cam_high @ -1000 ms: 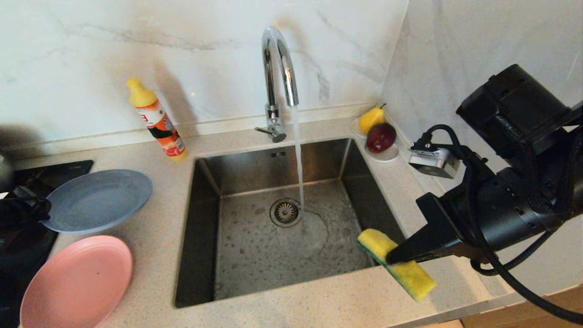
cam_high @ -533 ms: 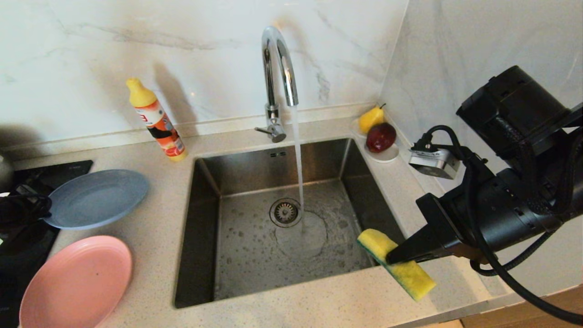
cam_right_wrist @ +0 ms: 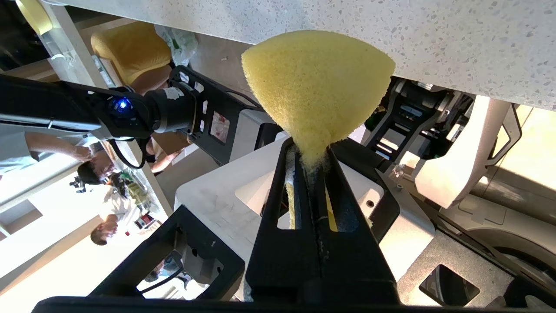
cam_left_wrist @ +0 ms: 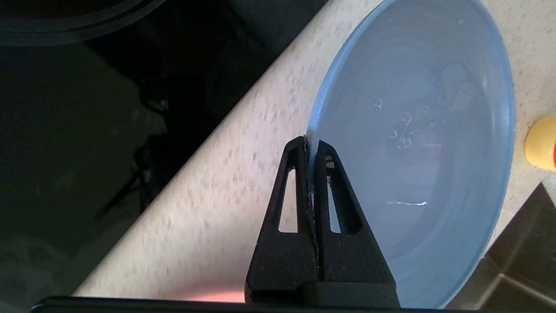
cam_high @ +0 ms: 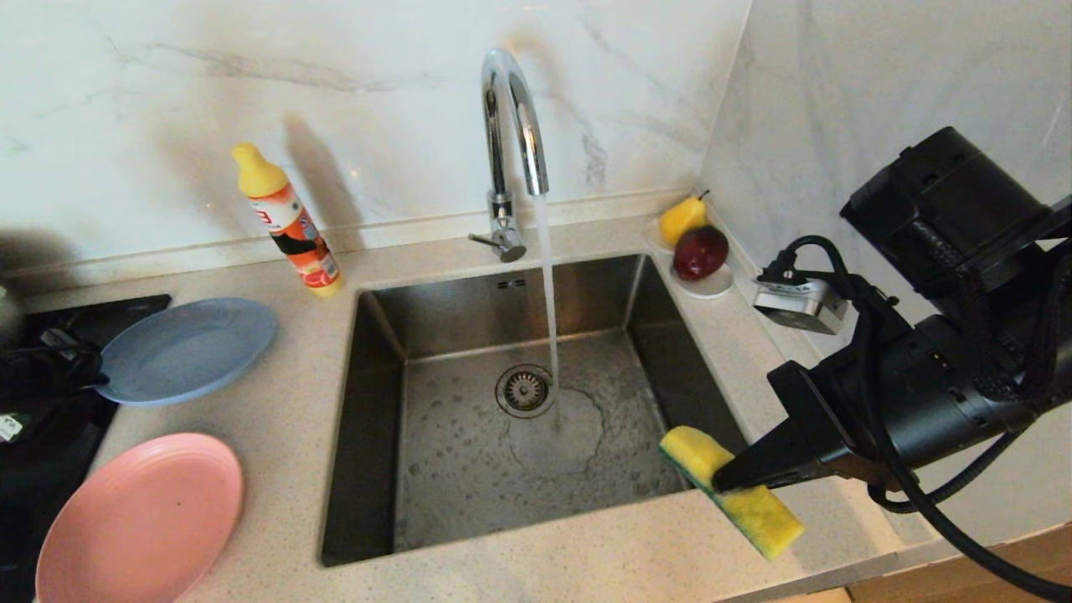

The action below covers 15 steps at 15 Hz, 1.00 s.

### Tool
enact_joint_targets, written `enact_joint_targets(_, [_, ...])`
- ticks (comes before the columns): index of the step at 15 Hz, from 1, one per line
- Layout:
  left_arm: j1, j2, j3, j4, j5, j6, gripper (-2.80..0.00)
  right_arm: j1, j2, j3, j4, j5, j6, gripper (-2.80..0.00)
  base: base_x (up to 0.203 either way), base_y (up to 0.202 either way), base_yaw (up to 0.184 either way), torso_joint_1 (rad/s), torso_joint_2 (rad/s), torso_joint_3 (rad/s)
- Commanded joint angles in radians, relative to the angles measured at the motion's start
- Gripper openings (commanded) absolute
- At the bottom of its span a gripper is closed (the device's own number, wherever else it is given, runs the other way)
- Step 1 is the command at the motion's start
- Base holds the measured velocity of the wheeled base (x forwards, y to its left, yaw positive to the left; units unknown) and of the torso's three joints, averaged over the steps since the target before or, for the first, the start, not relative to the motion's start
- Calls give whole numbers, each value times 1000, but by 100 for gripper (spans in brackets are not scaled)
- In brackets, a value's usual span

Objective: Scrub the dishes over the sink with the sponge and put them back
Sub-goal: Place the plate on the table

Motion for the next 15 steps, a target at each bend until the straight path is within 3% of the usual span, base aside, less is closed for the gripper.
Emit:
enact_joint_targets(1, [1, 29, -26, 0, -3, 16, -280, 1, 2, 1, 4, 4, 3, -280, 0, 0, 0, 0, 0, 0])
enact_joint_targets(7, [-1, 94, -74, -3, -5, 52, -280, 1, -2, 4, 4, 5, 1, -280, 0, 0, 0, 0, 0, 0])
enact_joint_targets(8, [-1, 101, -87, -1, -7, 51, 0, 1, -2, 4, 4, 4, 3, -280, 0, 0, 0, 0, 0, 0])
enact_joint_targets(15, [-4, 21, -166, 82, -37, 48, 0, -4, -19, 10, 4, 4, 3, -280, 0, 0, 0, 0, 0, 0])
